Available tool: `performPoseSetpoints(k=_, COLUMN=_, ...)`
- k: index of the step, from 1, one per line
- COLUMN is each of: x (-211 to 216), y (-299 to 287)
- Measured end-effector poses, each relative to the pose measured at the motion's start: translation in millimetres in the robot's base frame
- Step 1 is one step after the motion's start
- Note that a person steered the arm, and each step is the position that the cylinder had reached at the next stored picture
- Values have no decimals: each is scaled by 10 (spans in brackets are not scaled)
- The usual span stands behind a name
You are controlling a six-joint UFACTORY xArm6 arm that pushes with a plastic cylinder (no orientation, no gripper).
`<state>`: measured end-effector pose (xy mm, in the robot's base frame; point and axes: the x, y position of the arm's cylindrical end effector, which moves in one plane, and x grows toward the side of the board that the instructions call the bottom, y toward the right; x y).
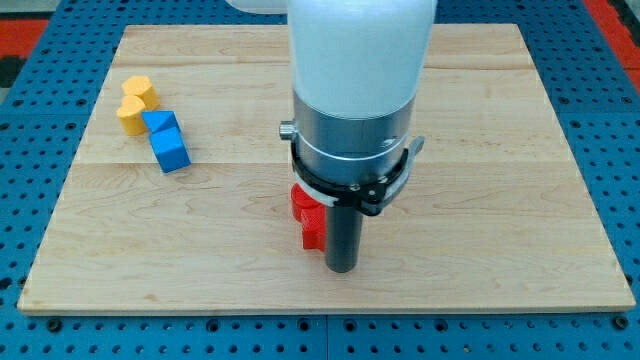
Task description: Push the red blocks towards the green blocks
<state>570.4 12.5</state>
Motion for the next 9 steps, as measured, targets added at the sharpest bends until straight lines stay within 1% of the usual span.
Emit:
performPoseSetpoints(k=2, x=-80, y=-306)
performPoseSetpoints(k=4, x=-561, y=-355)
performPoseSetpoints(k=5, x=-726, y=-356)
performPoseSetpoints(k=7, x=-1052, y=-540)
performPoseSetpoints(k=8, x=-1078, y=-598)
performPoseSetpoints(k=9, x=-1169, y=-904)
